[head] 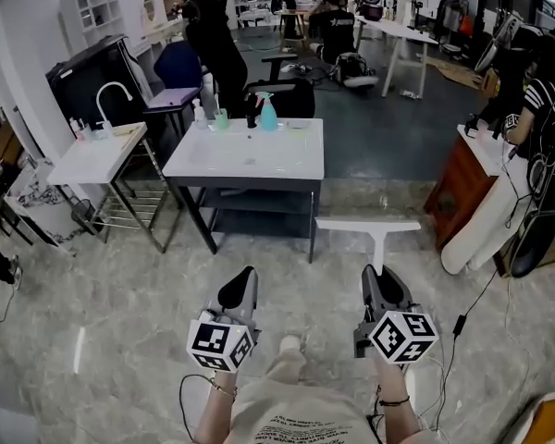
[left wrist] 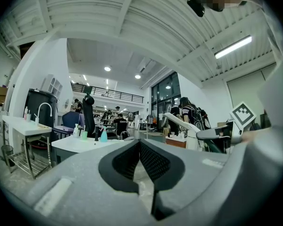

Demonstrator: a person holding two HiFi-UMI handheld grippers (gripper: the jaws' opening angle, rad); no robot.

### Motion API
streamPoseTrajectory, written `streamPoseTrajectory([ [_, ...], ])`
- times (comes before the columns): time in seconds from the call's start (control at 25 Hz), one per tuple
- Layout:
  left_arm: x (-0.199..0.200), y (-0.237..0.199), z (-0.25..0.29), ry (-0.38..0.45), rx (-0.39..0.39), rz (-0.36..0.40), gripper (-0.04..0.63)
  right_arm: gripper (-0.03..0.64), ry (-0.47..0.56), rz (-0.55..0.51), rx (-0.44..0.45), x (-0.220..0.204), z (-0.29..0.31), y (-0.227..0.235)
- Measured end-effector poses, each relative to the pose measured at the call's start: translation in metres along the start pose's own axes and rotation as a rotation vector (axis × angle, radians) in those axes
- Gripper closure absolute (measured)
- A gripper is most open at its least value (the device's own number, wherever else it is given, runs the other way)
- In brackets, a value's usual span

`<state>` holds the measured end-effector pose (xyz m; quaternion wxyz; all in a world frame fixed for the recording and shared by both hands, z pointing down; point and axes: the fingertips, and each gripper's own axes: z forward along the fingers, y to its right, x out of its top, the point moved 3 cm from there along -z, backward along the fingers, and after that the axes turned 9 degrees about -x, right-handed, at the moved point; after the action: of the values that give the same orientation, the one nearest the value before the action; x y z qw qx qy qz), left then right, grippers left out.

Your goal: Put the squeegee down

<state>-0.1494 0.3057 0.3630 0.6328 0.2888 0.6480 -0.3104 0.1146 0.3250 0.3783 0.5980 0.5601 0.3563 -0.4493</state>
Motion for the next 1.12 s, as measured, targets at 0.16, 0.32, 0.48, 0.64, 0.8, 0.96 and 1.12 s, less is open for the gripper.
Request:
streamPoseTrajectory([
  [0.16,0.0,-0.007,0.018,0.002,-0.009,0.0,0.573,0.523,0.006,-0.002,-0.006,0.005,0.016,0.006],
  [0.32,-0.003,-0.019,0.04,0.003,-0.01,-0.008,0.572,0.523,0.004,0.002,-0.009,0.007,0.04,0.012],
  [0.48,-0.005,-0.038,0.067,0.003,-0.009,-0.013,0.572,0.523,-0.008,0.002,-0.019,0.007,0.072,0.019],
  [0.64,-0.005,-0.061,0.098,0.002,-0.007,-0.018,0.573,0.523,-0.011,0.011,-0.027,0.01,0.106,0.025],
  [0.8,-0.009,-0.083,0.131,-0.012,-0.015,-0.03,0.572,0.523,-0.026,0.017,-0.039,0.013,0.144,0.032],
  [0.96,-0.008,-0.108,0.162,-0.02,-0.018,-0.038,0.573,0.523,-0.034,0.02,-0.044,0.02,0.184,0.034],
  [1.12,-0.008,-0.134,0.191,-0.026,-0.021,-0.049,0.572,0.523,-0.04,0.023,-0.047,0.024,0.222,0.034],
])
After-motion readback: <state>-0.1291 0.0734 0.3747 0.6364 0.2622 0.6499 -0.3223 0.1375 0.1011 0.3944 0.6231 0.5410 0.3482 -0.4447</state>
